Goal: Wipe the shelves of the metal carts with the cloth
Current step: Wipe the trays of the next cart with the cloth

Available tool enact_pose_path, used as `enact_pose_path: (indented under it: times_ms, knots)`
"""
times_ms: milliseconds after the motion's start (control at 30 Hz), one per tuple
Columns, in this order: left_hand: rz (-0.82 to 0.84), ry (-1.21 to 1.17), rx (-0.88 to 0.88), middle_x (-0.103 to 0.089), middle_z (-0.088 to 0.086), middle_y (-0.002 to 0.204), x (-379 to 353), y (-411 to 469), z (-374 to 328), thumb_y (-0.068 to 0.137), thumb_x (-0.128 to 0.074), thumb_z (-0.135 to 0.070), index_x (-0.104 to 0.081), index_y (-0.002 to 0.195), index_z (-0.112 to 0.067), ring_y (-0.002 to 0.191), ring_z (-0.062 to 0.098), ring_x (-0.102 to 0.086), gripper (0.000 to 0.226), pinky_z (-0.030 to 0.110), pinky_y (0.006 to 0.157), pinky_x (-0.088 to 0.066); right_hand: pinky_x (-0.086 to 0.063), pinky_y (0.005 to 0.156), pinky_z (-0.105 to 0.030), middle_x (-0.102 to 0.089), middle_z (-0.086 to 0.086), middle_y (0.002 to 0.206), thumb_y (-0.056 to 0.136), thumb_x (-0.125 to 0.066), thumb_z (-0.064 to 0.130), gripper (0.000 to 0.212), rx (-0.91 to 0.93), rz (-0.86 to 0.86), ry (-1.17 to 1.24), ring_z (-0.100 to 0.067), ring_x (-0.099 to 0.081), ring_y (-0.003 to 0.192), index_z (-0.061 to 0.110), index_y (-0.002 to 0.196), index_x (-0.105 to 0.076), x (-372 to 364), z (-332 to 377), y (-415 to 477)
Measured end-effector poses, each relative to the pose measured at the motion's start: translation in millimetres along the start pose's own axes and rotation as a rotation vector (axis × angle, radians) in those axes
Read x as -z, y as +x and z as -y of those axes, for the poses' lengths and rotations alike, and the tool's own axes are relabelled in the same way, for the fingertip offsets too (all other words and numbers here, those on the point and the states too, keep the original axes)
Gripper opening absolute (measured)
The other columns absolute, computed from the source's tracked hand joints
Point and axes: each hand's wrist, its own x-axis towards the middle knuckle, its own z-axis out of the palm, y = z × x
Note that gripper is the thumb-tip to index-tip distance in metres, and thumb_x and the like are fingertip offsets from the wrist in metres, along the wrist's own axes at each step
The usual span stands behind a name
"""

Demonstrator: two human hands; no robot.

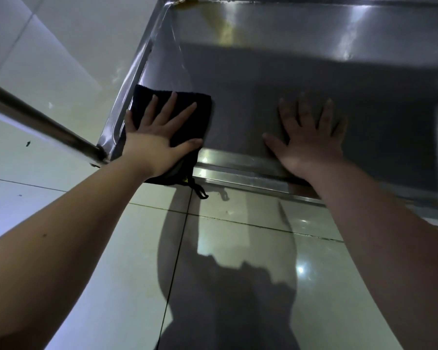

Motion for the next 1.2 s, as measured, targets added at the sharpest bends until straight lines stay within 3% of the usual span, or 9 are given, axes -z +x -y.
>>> enact_pose_path:
  times_ms: [167, 333, 433, 567, 700, 867, 1000, 1200]
  knots:
    - [0.001, -0.022, -0.023, 0.002, -0.019, 0.162, -0.5, 1.9, 12.8, 0.074, -0.021, -0.088, -0.003, 0.142, -0.067, 0.15, 0.014, 0.005, 0.073, 0.056, 0.117, 0.006, 0.01, 0.113, -0.065, 0.015, 0.012, 0.162, 0.081, -0.008, 0.081, 0.075, 0.033, -0.035, -0.055, -0.037, 0.017, 0.147, 0.053, 0.148, 0.01, -6.8, 9.7, -18.5]
    - [0.035, 0.075, 0.126, 0.004, -0.013, 0.164, 10.9, 24.9, 36.1, 0.072, -0.01, -0.088, 0.002, 0.145, -0.061, 0.15, 0.017, 0.006, 0.079, 0.058, 0.116, 0.005, 0.01, 0.113, -0.065, 0.015, 0.013, 0.162, 0.08, -0.009, 0.082, 0.075, 0.028, -0.036, -0.059, -0.036, 0.017, 0.148, 0.055, 0.148, 0.01, -8.0, 13.0, -15.0]
    - [0.047, 0.07, 0.071, 0.005, -0.011, 0.164, 7.8, 6.8, 31.8, 0.075, -0.009, -0.087, 0.004, 0.145, -0.06, 0.15, 0.019, 0.006, 0.076, 0.057, 0.116, 0.007, 0.01, 0.113, -0.065, 0.015, 0.012, 0.163, 0.082, -0.011, 0.082, 0.075, 0.02, -0.032, -0.053, -0.036, 0.016, 0.148, 0.055, 0.148, 0.009, -6.5, 11.9, -15.3]
    - [-0.084, 0.039, -0.046, -0.012, -0.005, 0.164, -3.0, -46.2, 26.4, 0.086, -0.016, -0.078, -0.012, 0.15, -0.053, 0.15, 0.026, -0.009, 0.068, 0.056, 0.116, -0.001, 0.01, 0.113, -0.065, 0.015, 0.011, 0.163, 0.082, -0.011, 0.082, 0.075, 0.02, -0.024, -0.068, -0.037, 0.016, 0.148, 0.053, 0.149, 0.008, -7.2, 12.1, -17.6]
    - [-0.178, 0.067, -0.026, -0.025, -0.004, 0.161, -8.4, -63.8, 6.8, 0.09, -0.021, -0.069, -0.03, 0.15, -0.041, 0.148, 0.03, -0.019, 0.067, 0.06, 0.115, -0.01, 0.009, 0.113, -0.066, 0.015, 0.009, 0.163, 0.082, -0.008, 0.081, 0.076, 0.02, -0.03, -0.089, -0.039, 0.016, 0.147, 0.051, 0.149, 0.009, -7.3, 12.7, -18.8]
    - [-0.095, 0.106, -0.106, -0.017, -0.006, 0.163, -23.3, -53.4, -81.7, 0.088, -0.011, -0.074, -0.017, 0.151, -0.048, 0.149, 0.032, -0.012, 0.069, 0.065, 0.112, -0.008, 0.011, 0.113, -0.065, 0.013, 0.007, 0.164, 0.087, -0.017, 0.076, 0.072, 0.011, -0.013, -0.062, -0.039, 0.017, 0.147, 0.048, 0.151, 0.004, -3.9, 13.6, -20.8]
    - [-0.093, 0.123, -0.102, -0.015, -0.007, 0.163, -30.4, -49.5, -110.0, 0.088, -0.006, -0.074, -0.01, 0.151, -0.05, 0.149, 0.034, -0.01, 0.067, 0.067, 0.111, -0.009, 0.005, 0.118, -0.058, -0.003, 0.011, 0.164, 0.091, -0.026, 0.066, 0.066, 0.142, -0.02, 0.004, -0.03, 0.004, 0.15, 0.046, 0.152, -0.012, 4.5, -22.2, -24.8]
    - [-0.114, 0.154, -0.057, -0.014, -0.007, 0.163, -36.2, -50.4, -114.2, 0.089, -0.007, -0.07, -0.01, 0.152, -0.048, 0.149, 0.036, -0.01, 0.067, 0.064, 0.113, -0.006, 0.001, 0.117, -0.06, -0.003, 0.011, 0.164, 0.085, -0.008, 0.076, 0.071, 0.049, -0.059, -0.068, -0.038, 0.001, 0.149, 0.051, 0.15, -0.001, -2.3, -99.1, -44.9]
